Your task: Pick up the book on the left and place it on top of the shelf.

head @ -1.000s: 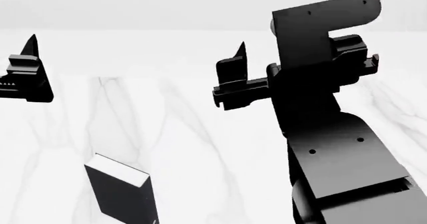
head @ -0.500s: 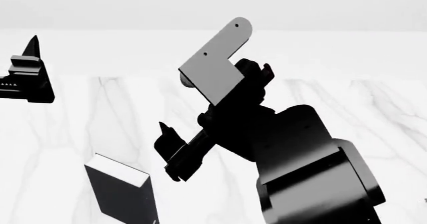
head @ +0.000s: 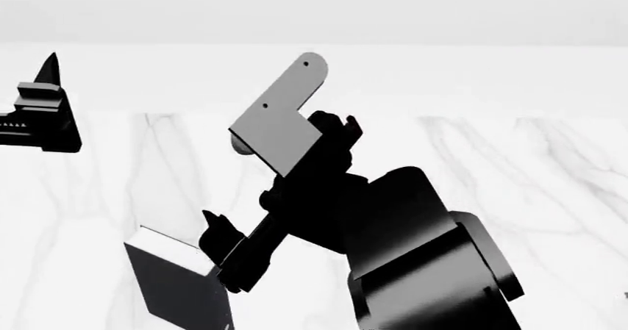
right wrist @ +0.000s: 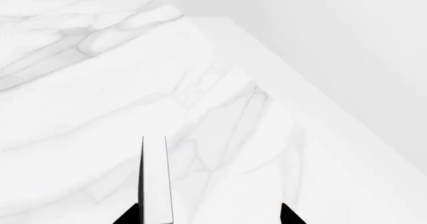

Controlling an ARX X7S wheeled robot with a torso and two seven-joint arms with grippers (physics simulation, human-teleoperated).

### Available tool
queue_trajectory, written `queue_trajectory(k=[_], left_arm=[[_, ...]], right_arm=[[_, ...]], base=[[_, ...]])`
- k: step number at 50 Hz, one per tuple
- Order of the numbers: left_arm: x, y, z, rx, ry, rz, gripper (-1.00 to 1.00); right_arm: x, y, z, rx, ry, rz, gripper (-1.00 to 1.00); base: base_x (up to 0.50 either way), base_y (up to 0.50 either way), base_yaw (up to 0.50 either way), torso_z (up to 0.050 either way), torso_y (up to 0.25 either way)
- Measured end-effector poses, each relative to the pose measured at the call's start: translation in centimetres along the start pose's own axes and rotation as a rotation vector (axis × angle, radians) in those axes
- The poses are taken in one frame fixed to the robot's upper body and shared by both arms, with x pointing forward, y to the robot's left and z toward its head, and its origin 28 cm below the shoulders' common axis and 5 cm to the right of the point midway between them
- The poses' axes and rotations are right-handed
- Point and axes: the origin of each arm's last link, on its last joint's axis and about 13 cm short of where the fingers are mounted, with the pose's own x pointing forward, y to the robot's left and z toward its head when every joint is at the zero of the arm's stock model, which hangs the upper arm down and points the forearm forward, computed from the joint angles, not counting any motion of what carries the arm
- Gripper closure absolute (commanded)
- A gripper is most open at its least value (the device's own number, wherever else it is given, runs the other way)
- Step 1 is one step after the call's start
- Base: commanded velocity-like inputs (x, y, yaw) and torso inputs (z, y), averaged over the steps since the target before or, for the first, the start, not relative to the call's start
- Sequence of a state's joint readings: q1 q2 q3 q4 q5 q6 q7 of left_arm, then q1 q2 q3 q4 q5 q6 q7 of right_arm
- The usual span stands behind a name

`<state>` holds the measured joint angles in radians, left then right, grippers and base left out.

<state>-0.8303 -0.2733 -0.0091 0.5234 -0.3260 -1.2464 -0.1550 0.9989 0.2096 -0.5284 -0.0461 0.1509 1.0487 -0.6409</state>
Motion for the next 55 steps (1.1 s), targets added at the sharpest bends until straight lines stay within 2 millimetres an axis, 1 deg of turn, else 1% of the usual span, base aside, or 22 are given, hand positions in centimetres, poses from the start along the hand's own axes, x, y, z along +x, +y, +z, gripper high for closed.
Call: queue_trajectory(k=[18, 34, 43, 55], left_arm=[[0.0, -0.1, 0.1, 0.003, -0.001, -0.002, -1.00], [0.0, -0.1, 0.1, 0.005, 0.001, -0.005, -1.00], [0.1, -0.2, 0.1, 0.006, 0.002, -0.008, -1.00], [0.0, -0.2, 0.0, 0.006, 0.004, -0.010, -1.00]], right_arm=[[3.3, 0.6, -1.2, 0.032, 0.019, 0.053, -1.00], [6.2, 1.1, -3.0, 0.066, 0.070, 0.075, -1.00], [7.3, 1.6, -4.2, 0.073, 0.104, 0.093, -1.00], [8.0, 2.4, -5.2, 0.068, 0.141, 0.126, -1.00]], base=[[0.00, 0.00, 0.00, 0.000, 0.000], [0.00, 0.00, 0.00, 0.000, 0.000], [0.00, 0.00, 0.00, 0.000, 0.000], [0.00, 0.00, 0.00, 0.000, 0.000]])
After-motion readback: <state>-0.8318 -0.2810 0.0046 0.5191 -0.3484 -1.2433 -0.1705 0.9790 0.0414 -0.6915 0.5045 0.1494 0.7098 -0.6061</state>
